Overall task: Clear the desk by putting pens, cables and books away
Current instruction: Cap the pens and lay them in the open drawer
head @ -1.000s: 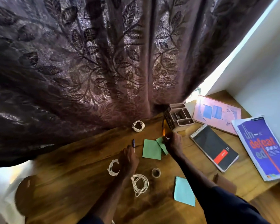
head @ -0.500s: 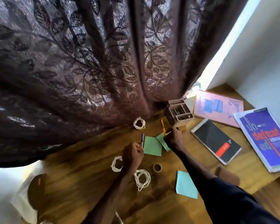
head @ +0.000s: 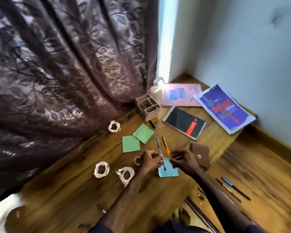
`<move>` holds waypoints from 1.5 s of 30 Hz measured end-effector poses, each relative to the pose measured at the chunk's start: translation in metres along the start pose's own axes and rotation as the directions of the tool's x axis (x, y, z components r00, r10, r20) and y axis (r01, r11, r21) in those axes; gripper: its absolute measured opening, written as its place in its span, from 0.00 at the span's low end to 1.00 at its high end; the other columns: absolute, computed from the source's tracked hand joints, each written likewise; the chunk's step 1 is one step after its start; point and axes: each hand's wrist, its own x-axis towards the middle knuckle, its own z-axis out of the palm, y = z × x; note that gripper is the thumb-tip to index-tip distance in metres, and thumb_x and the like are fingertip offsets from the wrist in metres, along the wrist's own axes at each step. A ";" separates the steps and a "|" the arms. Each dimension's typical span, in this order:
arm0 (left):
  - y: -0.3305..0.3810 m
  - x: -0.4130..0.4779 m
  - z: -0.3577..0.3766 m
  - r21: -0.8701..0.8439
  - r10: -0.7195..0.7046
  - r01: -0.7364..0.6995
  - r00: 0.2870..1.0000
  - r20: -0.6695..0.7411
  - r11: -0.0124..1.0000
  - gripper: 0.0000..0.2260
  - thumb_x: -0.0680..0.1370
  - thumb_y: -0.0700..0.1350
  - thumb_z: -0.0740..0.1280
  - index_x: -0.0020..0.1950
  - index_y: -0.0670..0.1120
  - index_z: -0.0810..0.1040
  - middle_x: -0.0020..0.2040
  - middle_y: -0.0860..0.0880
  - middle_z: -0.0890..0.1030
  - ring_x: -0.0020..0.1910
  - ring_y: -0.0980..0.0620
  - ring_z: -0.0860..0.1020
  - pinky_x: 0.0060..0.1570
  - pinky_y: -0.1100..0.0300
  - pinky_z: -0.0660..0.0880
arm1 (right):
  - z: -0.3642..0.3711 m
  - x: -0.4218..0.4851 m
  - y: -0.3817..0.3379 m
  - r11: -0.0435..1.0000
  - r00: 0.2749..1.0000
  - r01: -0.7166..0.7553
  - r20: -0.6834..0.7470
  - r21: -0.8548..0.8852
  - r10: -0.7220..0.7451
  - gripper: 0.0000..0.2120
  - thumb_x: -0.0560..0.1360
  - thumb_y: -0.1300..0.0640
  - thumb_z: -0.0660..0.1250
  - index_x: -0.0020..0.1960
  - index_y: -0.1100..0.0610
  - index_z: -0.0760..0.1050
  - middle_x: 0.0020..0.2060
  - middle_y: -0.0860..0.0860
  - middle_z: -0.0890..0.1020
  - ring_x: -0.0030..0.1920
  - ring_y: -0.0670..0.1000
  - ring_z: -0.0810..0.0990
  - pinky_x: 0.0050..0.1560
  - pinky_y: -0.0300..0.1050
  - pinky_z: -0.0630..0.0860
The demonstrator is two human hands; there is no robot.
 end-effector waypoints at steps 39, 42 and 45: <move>0.038 -0.040 0.321 0.343 -0.116 -0.027 0.913 0.391 0.939 0.03 0.76 0.41 0.75 0.47 0.45 0.83 0.42 0.45 0.87 0.40 0.51 0.87 0.45 0.53 0.85 | -0.238 -0.163 0.280 0.630 0.698 -0.716 -0.280 -0.300 0.659 0.06 0.76 0.60 0.71 0.50 0.53 0.85 0.48 0.53 0.86 0.49 0.52 0.85 0.49 0.47 0.83; 0.036 -0.040 0.328 0.359 -0.140 -0.012 0.908 0.395 0.933 0.04 0.77 0.41 0.74 0.50 0.43 0.83 0.43 0.44 0.86 0.41 0.50 0.87 0.46 0.53 0.85 | -0.229 -0.174 0.286 0.617 0.696 -0.716 -0.273 -0.327 0.664 0.05 0.78 0.60 0.69 0.51 0.54 0.83 0.48 0.52 0.85 0.47 0.50 0.84 0.45 0.44 0.82; 0.033 -0.042 0.336 0.401 -0.152 -0.018 0.909 0.388 0.916 0.06 0.77 0.41 0.74 0.52 0.41 0.84 0.45 0.45 0.87 0.42 0.51 0.87 0.45 0.57 0.85 | -0.224 -0.178 0.291 0.627 0.708 -0.705 -0.272 -0.332 0.652 0.07 0.79 0.61 0.67 0.50 0.55 0.83 0.46 0.52 0.85 0.47 0.51 0.84 0.47 0.47 0.83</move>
